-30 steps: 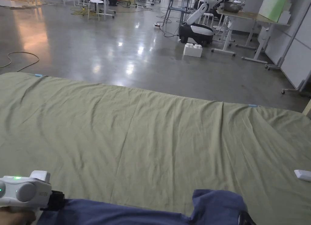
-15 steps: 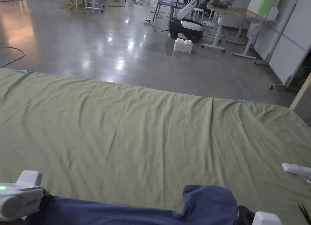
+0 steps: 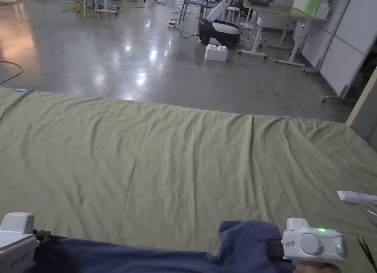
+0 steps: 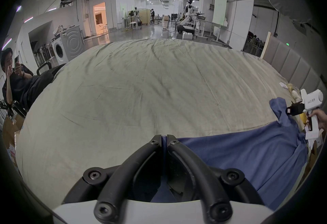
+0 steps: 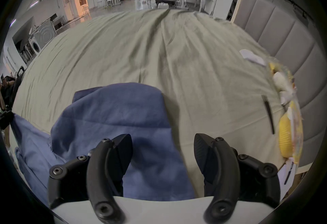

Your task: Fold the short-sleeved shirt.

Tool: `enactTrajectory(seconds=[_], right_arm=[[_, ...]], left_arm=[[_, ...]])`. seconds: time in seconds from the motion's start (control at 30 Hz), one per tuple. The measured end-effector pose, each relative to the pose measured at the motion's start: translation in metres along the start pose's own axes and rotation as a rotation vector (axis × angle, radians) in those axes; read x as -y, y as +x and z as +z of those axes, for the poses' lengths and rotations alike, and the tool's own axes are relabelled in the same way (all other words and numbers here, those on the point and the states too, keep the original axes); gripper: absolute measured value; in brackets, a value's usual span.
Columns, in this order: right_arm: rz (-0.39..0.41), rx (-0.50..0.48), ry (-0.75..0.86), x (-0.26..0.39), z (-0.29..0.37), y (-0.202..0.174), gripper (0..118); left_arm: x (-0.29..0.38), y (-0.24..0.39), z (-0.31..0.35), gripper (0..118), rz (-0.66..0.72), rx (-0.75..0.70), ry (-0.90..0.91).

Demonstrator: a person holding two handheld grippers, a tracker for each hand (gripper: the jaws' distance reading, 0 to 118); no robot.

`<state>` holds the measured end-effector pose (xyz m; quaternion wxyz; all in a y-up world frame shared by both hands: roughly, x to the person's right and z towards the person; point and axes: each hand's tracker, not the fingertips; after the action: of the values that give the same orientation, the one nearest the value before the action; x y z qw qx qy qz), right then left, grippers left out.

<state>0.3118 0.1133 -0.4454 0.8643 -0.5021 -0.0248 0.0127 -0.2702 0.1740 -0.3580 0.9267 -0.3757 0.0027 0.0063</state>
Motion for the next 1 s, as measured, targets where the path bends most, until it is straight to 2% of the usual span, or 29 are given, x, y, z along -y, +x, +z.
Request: enactTrajectory(seconds=[0.07,0.17,0.23,0.27,0.3,0.33,0.43,0.63,1.0], right_arm=[[-0.011,-0.029,-0.065,-0.001,-0.015,0.001,76],[-0.011,0.015,-0.034,-0.003,-0.011,-0.004,70],[0.009,0.024,-0.015,-0.002,-0.007,-0.009,45],[0.041,0.022,-0.002,-0.002,-0.004,-0.013,28],[0.044,0.002,0.001,-0.002,-0.004,-0.014,6],[0.039,-0.024,0.000,-0.001,-0.004,-0.014,3],[0.037,-0.010,0.075,0.007,0.007,-0.013,2],[0.001,-0.045,0.166,0.014,0.062,-0.008,2],[0.056,-0.045,0.278,0.058,0.166,-0.001,2]], left_arm=[[0.003,0.001,-0.001,4,-0.008,-0.002,-0.006],[0.006,-0.001,-0.002,4,0.000,-0.006,-0.013],[0.008,0.000,-0.002,4,0.000,-0.008,-0.013],[0.008,-0.001,-0.002,4,0.001,-0.011,-0.015],[0.009,-0.001,-0.002,4,0.002,-0.012,-0.017],[0.010,-0.001,-0.002,4,0.003,-0.015,-0.019],[0.011,-0.004,0.001,4,0.019,-0.016,-0.012],[0.008,-0.003,0.019,4,0.012,-0.003,0.027],[0.009,-0.016,0.090,4,0.025,0.036,0.151]])
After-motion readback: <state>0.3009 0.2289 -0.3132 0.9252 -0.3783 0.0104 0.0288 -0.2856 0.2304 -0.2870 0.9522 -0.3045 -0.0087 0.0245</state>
